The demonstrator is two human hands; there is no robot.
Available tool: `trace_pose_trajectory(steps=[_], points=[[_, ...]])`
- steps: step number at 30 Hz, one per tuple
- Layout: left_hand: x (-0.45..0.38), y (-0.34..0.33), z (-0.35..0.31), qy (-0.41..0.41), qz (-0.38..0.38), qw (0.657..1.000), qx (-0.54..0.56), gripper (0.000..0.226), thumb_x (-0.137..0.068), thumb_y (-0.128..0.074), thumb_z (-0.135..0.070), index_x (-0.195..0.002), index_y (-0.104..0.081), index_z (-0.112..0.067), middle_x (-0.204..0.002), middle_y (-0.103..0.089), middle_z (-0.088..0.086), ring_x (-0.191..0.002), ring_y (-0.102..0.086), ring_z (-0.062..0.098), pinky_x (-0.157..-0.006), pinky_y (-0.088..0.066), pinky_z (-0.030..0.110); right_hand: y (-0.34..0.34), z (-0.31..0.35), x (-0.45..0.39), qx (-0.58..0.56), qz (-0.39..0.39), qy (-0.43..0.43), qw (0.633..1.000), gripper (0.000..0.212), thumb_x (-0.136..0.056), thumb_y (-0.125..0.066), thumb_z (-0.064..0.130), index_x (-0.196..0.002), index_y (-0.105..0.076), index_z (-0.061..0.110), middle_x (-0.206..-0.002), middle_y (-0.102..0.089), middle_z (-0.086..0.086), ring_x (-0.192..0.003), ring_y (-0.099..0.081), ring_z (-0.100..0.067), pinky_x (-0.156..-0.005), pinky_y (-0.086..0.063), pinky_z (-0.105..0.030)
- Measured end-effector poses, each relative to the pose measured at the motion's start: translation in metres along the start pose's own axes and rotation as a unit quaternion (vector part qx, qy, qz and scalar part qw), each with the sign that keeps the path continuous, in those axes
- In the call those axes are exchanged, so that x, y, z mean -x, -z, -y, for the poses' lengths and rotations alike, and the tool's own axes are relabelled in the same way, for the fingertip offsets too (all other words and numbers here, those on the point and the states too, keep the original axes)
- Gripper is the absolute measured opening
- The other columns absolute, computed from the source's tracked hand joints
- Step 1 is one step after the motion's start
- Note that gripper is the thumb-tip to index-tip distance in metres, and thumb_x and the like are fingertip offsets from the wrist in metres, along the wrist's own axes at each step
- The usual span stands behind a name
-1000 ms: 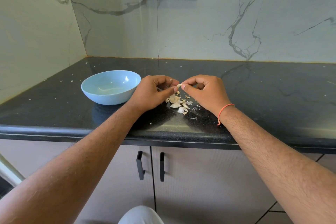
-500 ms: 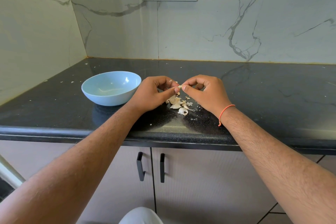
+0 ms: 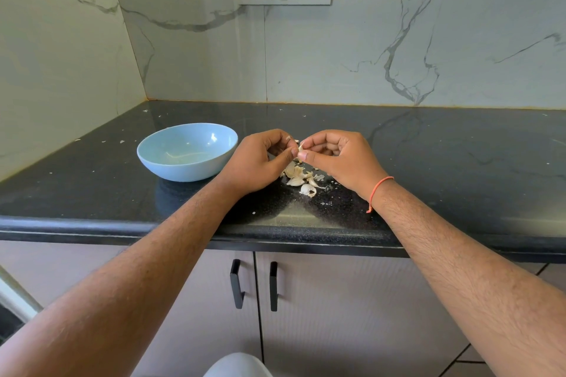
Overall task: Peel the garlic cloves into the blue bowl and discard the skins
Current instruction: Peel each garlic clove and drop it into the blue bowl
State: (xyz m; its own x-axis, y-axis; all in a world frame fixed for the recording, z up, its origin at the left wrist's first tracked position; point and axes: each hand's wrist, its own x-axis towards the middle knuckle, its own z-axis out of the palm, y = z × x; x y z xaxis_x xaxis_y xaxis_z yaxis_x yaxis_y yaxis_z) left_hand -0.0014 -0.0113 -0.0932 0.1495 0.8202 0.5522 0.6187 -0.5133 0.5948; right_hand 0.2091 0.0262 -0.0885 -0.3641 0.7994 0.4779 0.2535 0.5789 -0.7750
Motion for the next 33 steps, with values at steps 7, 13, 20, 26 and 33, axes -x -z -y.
trace_pose_trajectory(steps=[7,13,20,26,33], points=[[-0.0003,0.0003,-0.0004,-0.004,0.001,1.000,0.000,0.007,-0.101,-0.069,-0.020,-0.095,-0.070,-0.022,-0.081,-0.069,-0.015,-0.066,-0.059,-0.003,-0.066,-0.045,0.011,-0.0007,-0.0012,-0.0007,-0.014,-0.008,0.003,1.000,0.015,-0.083,-0.088,0.014,-0.096,-0.082,0.016,-0.084,-0.079,0.005,-0.075,-0.071,-0.002,-0.073,-0.057,-0.018],[-0.0014,-0.0012,0.0026,0.012,-0.018,0.999,0.034,0.005,-0.095,-0.079,-0.028,-0.097,-0.075,-0.025,-0.079,-0.071,-0.024,-0.063,-0.060,-0.002,-0.063,-0.047,0.016,0.0007,-0.0021,-0.0006,0.032,-0.052,0.022,0.998,0.013,-0.080,-0.091,0.021,-0.090,-0.082,0.021,-0.081,-0.078,0.007,-0.069,-0.067,0.003,-0.070,-0.054,-0.014],[-0.0017,0.0001,0.0042,0.010,-0.023,0.999,0.020,0.011,-0.095,-0.078,-0.032,-0.101,-0.082,-0.024,-0.084,-0.077,-0.019,-0.067,-0.068,0.000,-0.063,-0.051,0.017,-0.0008,0.0000,0.0010,0.058,-0.048,0.034,0.997,0.015,-0.079,-0.091,0.029,-0.089,-0.082,0.024,-0.082,-0.078,0.009,-0.070,-0.067,-0.003,-0.069,-0.055,-0.015],[-0.0009,0.0018,0.0011,0.019,-0.034,0.999,0.017,0.012,-0.098,-0.076,-0.026,-0.104,-0.082,-0.017,-0.082,-0.076,-0.017,-0.066,-0.066,-0.005,-0.063,-0.046,0.008,-0.0025,-0.0035,-0.0012,0.045,-0.031,-0.002,0.999,0.017,-0.082,-0.087,0.037,-0.093,-0.083,0.024,-0.080,-0.078,0.008,-0.067,-0.065,0.001,-0.068,-0.054,-0.018],[-0.0016,0.0030,0.0052,0.033,-0.015,0.999,0.039,0.012,-0.097,-0.076,-0.025,-0.103,-0.083,-0.017,-0.082,-0.077,-0.015,-0.066,-0.065,0.000,-0.065,-0.050,0.015,-0.0017,-0.0069,-0.0029,0.027,0.005,-0.020,0.999,0.013,-0.087,-0.084,0.031,-0.097,-0.084,0.022,-0.087,-0.080,0.005,-0.085,-0.075,-0.018,-0.086,-0.063,-0.040]])
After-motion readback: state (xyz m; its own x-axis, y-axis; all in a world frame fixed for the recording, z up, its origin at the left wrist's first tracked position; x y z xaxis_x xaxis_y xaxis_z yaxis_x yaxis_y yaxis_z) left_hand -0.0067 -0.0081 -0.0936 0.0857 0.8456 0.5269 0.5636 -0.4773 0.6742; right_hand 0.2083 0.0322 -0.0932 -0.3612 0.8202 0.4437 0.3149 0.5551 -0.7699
